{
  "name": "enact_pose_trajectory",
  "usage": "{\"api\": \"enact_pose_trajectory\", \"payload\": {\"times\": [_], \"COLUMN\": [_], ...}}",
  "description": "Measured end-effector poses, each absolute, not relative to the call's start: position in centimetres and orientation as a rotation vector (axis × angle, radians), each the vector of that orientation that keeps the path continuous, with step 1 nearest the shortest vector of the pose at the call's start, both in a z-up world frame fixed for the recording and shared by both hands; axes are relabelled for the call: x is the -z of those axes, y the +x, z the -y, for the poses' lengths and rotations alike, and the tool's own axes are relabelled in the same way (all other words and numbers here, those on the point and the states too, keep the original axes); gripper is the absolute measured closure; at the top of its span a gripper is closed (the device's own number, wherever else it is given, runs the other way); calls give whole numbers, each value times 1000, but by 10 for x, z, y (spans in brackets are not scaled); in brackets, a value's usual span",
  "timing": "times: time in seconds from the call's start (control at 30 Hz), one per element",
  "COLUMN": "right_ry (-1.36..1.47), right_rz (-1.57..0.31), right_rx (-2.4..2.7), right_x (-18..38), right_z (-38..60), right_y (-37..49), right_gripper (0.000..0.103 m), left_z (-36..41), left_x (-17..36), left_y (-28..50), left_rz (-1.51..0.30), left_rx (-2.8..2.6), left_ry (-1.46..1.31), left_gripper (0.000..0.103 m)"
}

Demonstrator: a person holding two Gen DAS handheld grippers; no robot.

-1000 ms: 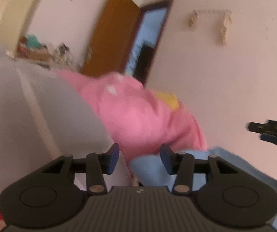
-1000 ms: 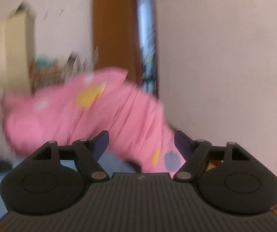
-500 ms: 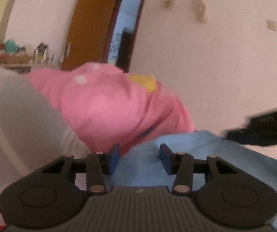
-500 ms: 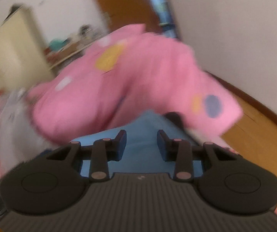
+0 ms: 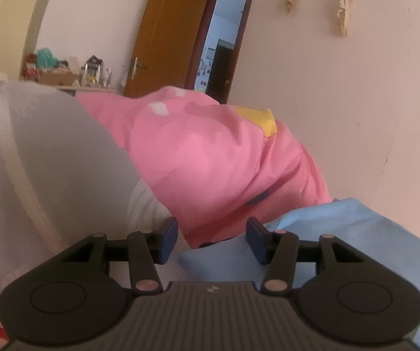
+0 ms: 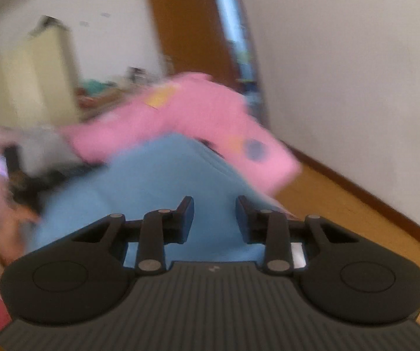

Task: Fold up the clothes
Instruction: 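Carry the folded shirt with both grippers onto the towel stack, then open both grippers and pull them back from the stack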

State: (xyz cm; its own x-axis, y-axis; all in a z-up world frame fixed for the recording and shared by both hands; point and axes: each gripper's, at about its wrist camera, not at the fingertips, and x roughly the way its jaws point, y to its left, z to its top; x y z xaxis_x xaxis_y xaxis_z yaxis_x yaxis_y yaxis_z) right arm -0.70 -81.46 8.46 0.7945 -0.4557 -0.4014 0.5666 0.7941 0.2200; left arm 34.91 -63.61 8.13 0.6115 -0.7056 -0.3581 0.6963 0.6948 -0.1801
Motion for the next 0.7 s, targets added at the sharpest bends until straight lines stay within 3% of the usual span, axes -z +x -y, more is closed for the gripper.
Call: {"api": "enact_pose_trajectory", "payload": {"times": [0.1, 0.23, 0.4, 0.5, 0.7], "right_ry": [293, 223, -44, 41, 227], "right_rz": [-280, -187, -304, -379, -183], "right_rx": [672, 368, 240, 213, 348], "right_x": [-92, -103, -76, -60, -90], "right_z": [792, 732, 645, 638, 693], "right_y": [-38, -38, -19, -38, -76], "right_gripper": [74, 74, 74, 74, 73], "left_z": [633, 631, 631, 629, 615], "left_x": [-85, -89, -89, -88, -93], "left_y": [348, 344, 340, 341, 332], "left_rz": [-421, -415, -399, -396, -395], "left_rx": [779, 749, 747, 733, 735], "left_ry": [-25, -12, 15, 7, 9], "left_gripper": [50, 50, 49, 49, 49]}}
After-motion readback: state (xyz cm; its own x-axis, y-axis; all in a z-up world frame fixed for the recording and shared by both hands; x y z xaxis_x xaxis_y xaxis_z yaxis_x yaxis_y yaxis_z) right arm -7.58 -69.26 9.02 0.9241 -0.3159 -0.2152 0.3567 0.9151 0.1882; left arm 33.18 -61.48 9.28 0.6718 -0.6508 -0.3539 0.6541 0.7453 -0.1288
